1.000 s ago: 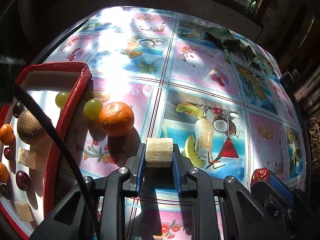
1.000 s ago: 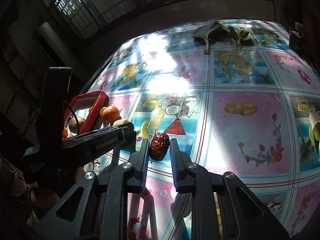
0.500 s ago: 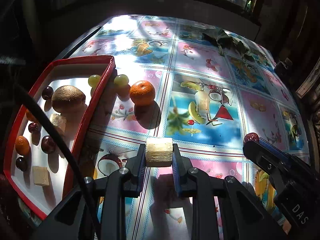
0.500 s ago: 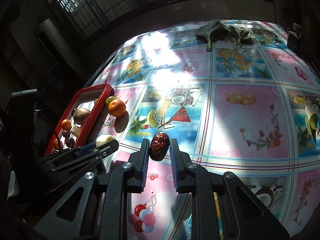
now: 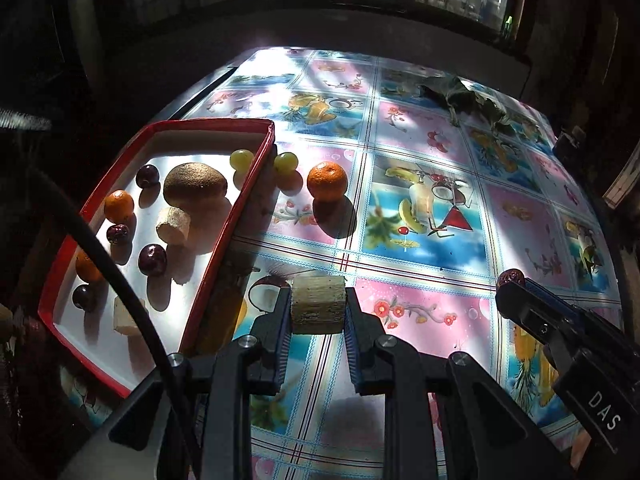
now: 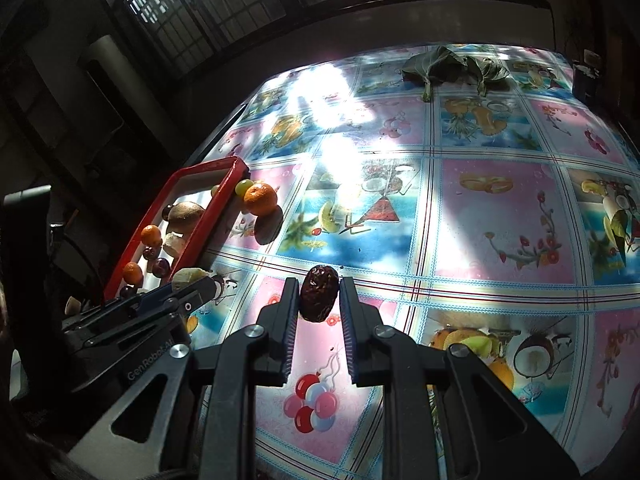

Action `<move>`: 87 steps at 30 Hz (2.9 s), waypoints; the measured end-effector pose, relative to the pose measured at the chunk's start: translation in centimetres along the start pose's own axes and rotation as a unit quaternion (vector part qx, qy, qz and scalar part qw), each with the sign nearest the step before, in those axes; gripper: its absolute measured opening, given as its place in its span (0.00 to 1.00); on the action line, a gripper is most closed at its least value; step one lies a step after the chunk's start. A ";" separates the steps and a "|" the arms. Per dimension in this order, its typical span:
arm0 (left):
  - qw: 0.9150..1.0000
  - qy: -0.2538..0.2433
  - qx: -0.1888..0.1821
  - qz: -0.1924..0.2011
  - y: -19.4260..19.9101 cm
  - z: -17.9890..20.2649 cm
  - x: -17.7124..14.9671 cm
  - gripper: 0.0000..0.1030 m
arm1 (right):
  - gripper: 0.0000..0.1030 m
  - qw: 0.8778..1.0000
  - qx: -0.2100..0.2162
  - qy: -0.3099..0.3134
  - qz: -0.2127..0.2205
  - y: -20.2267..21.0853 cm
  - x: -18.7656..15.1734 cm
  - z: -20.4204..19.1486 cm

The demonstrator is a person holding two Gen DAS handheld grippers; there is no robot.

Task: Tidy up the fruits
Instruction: 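Carry the red date and cream cube over the tray with both tools, then open both tools to drop the red date and cream cube into the tray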

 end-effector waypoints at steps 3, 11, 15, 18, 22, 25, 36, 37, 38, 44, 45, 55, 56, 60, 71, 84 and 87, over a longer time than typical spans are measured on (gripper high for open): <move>1.000 0.003 0.006 0.009 0.8 -0.6 -0.2 0.22 | 0.22 1.000 0.008 0.000 0.001 0.3 -0.2 -0.5; 1.000 0.017 0.017 0.020 2.2 -3.0 -1.1 0.22 | 0.22 1.000 0.021 0.015 0.000 0.6 -0.6 -2.7; 0.999 0.027 0.022 0.022 2.4 -4.3 -1.5 0.22 | 0.22 0.999 0.028 0.025 -0.002 0.4 -0.7 -4.0; 0.999 0.033 0.026 0.024 2.6 -5.3 -1.9 0.22 | 0.22 0.999 0.032 0.031 -0.004 0.2 -0.8 -4.8; 0.998 0.039 0.029 0.026 2.8 -6.2 -2.2 0.22 | 0.22 0.999 0.036 0.039 -0.007 -0.2 -1.0 -5.9; 0.998 0.043 0.030 0.027 2.9 -6.8 -2.3 0.22 | 0.22 0.998 0.038 0.044 -0.009 -0.3 -1.2 -6.6; 0.997 0.061 0.040 0.028 3.0 -9.2 -2.7 0.22 | 0.22 0.997 0.048 0.059 -0.017 -1.3 -1.2 -8.7; 0.997 0.064 0.040 0.028 2.9 -9.6 -2.7 0.22 | 0.22 0.997 0.050 0.061 -0.018 -1.5 -1.2 -9.0; 0.997 0.067 0.041 0.027 2.8 -10.0 -2.7 0.22 | 0.22 0.997 0.051 0.063 -0.019 -1.6 -1.2 -9.2; 0.994 0.097 0.051 0.022 2.5 -13.3 -2.6 0.22 | 0.22 0.995 0.064 0.071 -0.029 -3.2 -1.1 -10.7; 0.993 0.102 0.053 0.021 2.4 -13.9 -2.6 0.22 | 0.22 0.995 0.067 0.071 -0.032 -3.5 -1.0 -10.9; 0.988 0.143 0.064 0.010 1.3 -18.5 -2.9 0.22 | 0.22 0.990 0.087 0.107 -0.026 -4.8 1.8 -15.0; 0.987 0.148 0.059 0.006 1.0 -18.8 -3.1 0.22 | 0.22 0.990 0.092 0.105 -0.033 -5.3 1.6 -15.1; 0.984 0.170 0.044 -0.010 -0.2 -20.3 -3.7 0.22 | 0.22 0.987 0.101 0.107 -0.062 -7.4 -0.2 -15.8; 0.987 0.159 0.026 -0.013 -1.5 -19.5 -3.1 0.22 | 0.22 0.982 0.110 0.110 -0.104 -11.9 -1.3 -17.5; 0.989 0.140 0.032 -0.024 -3.6 -18.9 -2.7 0.22 | 0.22 0.978 0.099 0.129 -0.134 -16.0 -1.6 -17.8; 0.990 0.137 0.034 -0.026 -4.0 -18.8 -2.7 0.22 | 0.22 0.977 0.092 0.135 -0.137 -16.7 -1.4 -17.6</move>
Point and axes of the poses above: each gripper's, at about its wrist camera, not at the fingertips, and y roughly against the way its jaws point, z to its right, x to its top, the point moved 5 cm from there along -y, roughly the way its jaws point, and after that the axes turned 10 degrees about x, right-handed, at the moved point
